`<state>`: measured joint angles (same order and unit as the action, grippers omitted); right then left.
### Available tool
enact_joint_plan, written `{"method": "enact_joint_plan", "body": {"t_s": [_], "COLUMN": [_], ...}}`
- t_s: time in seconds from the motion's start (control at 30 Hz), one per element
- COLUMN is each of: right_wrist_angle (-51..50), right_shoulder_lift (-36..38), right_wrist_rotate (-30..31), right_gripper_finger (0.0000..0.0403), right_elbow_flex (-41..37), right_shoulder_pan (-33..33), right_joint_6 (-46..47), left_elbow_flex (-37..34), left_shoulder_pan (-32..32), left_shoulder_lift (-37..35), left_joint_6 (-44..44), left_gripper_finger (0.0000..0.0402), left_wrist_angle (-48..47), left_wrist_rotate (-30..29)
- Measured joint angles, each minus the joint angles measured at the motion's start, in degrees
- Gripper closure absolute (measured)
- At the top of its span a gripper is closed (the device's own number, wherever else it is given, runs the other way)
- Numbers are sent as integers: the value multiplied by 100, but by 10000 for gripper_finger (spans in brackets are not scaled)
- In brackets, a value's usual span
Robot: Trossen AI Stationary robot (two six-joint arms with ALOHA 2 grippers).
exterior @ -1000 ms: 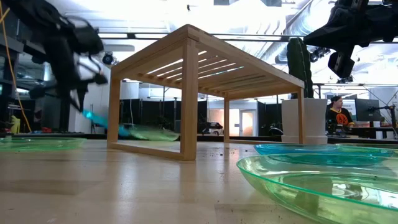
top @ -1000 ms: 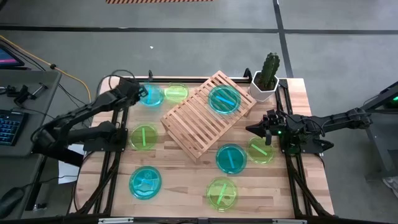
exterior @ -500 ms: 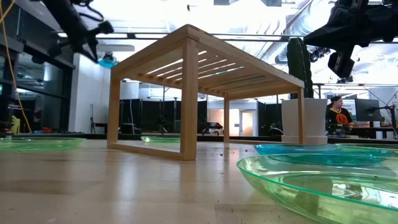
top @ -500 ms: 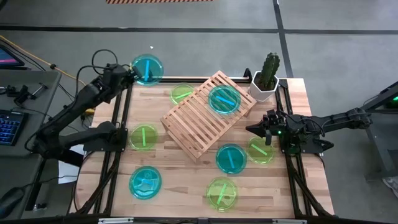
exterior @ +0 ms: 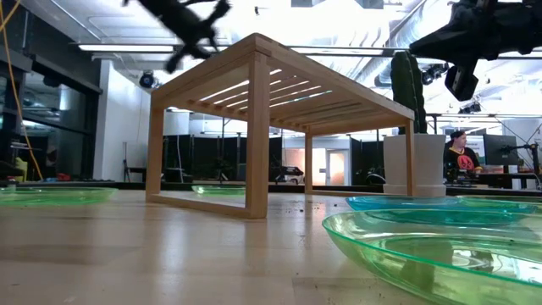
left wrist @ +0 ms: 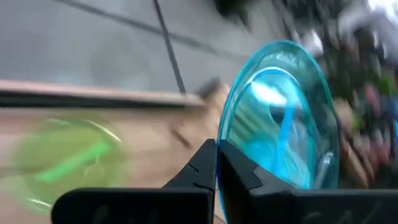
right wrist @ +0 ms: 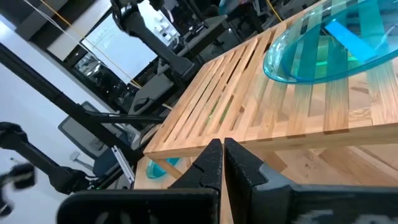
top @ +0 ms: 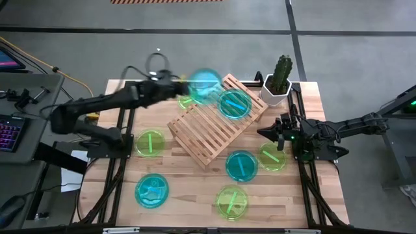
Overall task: Place and stack plates onto a shelf
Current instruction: Stack the top blue plate on top of the blue plate on the shelf
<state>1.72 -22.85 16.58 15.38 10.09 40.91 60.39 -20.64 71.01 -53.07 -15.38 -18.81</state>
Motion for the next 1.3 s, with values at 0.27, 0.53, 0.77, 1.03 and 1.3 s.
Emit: {"method": "enact_joint_plan", "body": {"t_s": [0.27,0.53,0.77,1.03,1.3], "right_wrist_angle": [-7,-14,-20,-20,-20], "right_shoulder_lift": [0,0,0,0,0], "right_wrist_rotate": [1,2,2,50,247], "right_gripper_finger": [403,403,403,403,403], "right_elbow_flex": [0,0,0,0,0], "right_shoulder_pan": [0,0,0,0,0], "right_joint_6": [-70,-90,-107,-238,-241], "left_elbow_flex": [1903,2545,2547,2549,2549], "left_shoulder_pan": [793,662,511,460,546], "left_shoulder_lift": [1924,2829,2965,2961,2961], "left_joint_6": [515,549,383,422,817], "left_gripper_finger": [401,401,401,401,379], "left_wrist_angle": [-39,-507,-703,-697,-693], "left_wrist_rotate": [560,700,464,749,706]}}
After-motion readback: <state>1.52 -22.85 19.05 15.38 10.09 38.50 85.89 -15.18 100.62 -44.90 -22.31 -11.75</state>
